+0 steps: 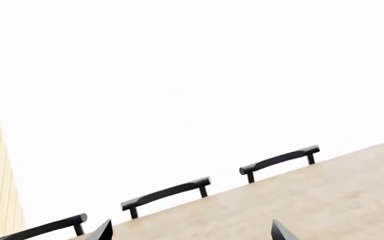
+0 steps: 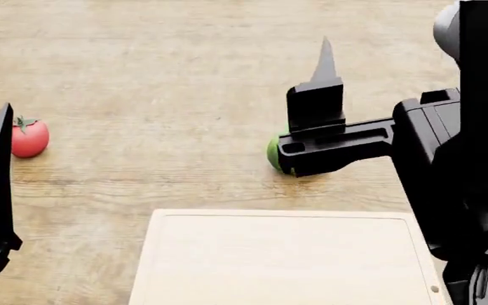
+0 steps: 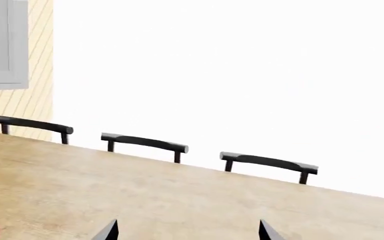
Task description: Place the avocado, onion, tomato and bell pepper on the cutting board.
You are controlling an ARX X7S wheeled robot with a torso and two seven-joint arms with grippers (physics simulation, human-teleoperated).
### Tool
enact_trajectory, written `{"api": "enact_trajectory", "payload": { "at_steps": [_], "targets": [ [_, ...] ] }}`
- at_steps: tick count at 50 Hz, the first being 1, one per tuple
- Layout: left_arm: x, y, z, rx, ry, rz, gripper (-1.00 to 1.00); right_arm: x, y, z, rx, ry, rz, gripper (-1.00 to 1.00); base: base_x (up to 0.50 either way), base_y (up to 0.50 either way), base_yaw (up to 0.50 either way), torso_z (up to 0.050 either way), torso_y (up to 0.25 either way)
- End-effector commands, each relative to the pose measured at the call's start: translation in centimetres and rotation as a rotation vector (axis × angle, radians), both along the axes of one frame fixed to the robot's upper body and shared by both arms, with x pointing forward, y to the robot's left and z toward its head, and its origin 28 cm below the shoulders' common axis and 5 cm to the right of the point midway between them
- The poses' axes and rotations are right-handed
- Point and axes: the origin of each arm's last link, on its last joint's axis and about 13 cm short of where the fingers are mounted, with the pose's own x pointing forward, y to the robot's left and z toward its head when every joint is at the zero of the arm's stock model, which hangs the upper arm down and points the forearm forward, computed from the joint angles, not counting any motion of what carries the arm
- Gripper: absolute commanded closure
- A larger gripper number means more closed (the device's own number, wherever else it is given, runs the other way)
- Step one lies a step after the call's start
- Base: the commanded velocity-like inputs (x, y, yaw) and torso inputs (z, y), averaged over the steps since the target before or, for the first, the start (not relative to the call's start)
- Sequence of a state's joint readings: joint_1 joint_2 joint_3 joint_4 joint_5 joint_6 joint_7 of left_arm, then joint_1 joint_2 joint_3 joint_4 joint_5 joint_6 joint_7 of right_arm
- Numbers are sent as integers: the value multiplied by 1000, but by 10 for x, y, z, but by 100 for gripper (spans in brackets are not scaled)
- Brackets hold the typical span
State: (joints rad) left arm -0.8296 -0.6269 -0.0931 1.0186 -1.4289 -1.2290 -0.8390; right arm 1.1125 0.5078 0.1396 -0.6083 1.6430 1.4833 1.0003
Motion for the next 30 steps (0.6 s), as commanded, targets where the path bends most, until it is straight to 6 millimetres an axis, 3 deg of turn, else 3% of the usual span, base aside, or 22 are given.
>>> {"api": "enact_trajectory", "payload": {
  "at_steps": [1, 6, 13, 23, 30],
  "targets": [
    [0, -2, 2, -36, -14, -36, -100, 36, 7, 31, -1, 182, 71, -100, 0, 0, 0, 0, 0],
    [0, -1, 2, -37, -14, -36, -100, 72, 9, 37, -29, 252, 51, -100, 0, 0, 0, 0, 0],
    [1, 2, 1, -36, -14, -39, -100, 117, 19, 24, -91, 339, 41, -100, 0, 0, 0, 0, 0],
    [-2, 6, -1, -39, -8, -43, -100, 148, 27, 1, -135, 414, 19, -100, 0, 0, 0, 0, 0],
    [-6, 5, -1, -43, -2, -44, -100, 156, 34, -11, -142, 451, 31, -100, 0, 0, 0, 0, 0]
  ]
}}
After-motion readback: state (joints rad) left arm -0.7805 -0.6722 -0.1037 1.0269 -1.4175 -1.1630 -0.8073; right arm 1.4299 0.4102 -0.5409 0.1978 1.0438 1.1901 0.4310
